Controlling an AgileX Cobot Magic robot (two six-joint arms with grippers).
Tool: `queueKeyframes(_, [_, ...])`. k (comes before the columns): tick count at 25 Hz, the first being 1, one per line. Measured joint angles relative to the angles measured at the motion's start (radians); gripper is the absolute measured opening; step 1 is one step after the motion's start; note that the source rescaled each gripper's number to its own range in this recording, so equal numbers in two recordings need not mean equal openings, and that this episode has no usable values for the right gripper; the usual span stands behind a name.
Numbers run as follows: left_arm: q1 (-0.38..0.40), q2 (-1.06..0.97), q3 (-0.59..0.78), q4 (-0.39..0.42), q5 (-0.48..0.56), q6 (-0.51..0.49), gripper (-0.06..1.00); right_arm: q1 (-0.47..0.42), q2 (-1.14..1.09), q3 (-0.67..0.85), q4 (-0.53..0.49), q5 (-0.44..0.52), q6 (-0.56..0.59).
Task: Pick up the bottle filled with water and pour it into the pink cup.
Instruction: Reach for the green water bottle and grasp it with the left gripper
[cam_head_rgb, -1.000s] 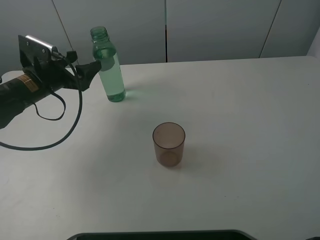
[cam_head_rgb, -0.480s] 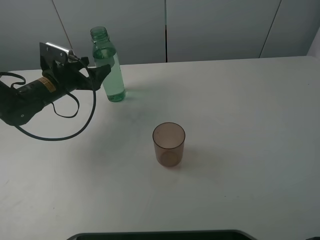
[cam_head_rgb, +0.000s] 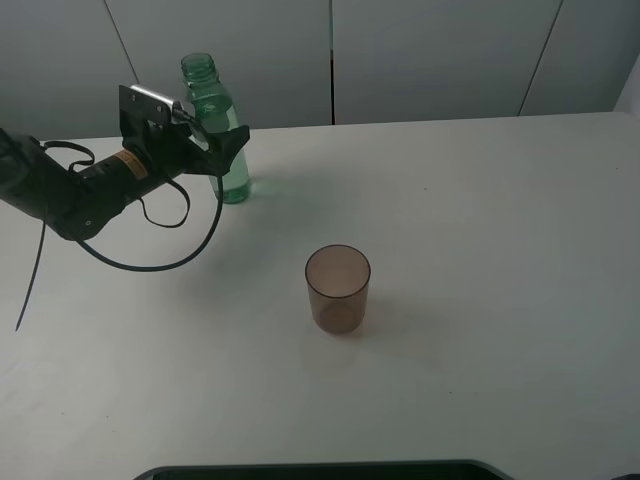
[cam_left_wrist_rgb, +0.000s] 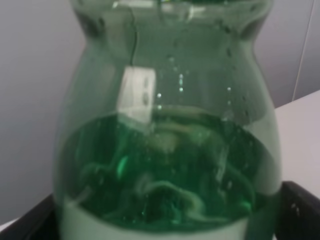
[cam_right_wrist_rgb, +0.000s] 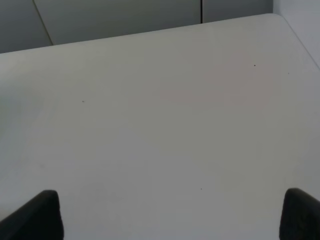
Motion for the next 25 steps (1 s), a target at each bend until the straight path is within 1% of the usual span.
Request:
queueKeyframes(14, [-0.02,0.098,-0.118,-0.012,0.016,-0.002,1.0,0.0,0.0,0.0,0.0,0.0,0.0])
queueKeyframes(18, [-0.021,0.127,-0.156,-0.007,0.018,-0.025,1.0,0.0,0.0,0.0,0.0,0.0,0.0])
queueKeyframes(25, [-0.022,0.138,-0.164,-0.001,0.02,-0.049,1.0,0.0,0.0,0.0,0.0,0.0,0.0])
